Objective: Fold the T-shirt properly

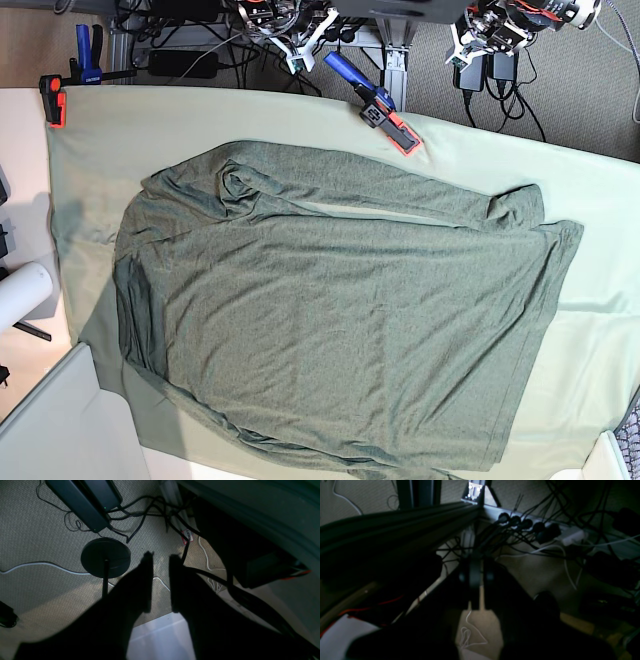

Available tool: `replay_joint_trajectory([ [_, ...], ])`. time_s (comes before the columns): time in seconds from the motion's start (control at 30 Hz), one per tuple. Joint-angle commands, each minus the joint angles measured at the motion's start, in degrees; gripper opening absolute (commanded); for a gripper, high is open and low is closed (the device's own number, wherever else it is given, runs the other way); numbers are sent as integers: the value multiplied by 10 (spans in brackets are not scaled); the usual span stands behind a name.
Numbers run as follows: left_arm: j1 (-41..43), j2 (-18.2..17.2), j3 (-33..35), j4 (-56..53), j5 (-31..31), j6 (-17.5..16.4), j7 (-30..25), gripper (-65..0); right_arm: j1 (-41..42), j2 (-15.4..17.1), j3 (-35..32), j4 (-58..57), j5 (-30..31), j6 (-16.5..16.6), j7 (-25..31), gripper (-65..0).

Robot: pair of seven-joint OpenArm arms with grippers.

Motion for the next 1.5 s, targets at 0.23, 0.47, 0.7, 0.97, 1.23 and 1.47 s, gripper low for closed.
replay_joint_trajectory([
  [0.23,-2,3,1,3,-1,-10,0,-534,3,3,-1,4,-2,6,7,-629],
  [0.47,-2,3,1,3,-1,-10,-4,-534,2,6,-1,4,-2,7,7,-629],
  [0.7,14,-4,1,56,-1,-19,48,-534,-11,26,-1,5,-2,9,7,-629],
  [0.97,110,-43,1,197,-56,-130,34,-534,-77,63,-1,52,-1,27,7,-629],
  [1.23,259,-94,1,443,-57,-135,22,-534,-203,92,-1,209,60,59,6,-629],
  [1.47,373,-118,-14,647,-94,-135,22,-534,-323,123,-1,367,70,62,6,-629],
])
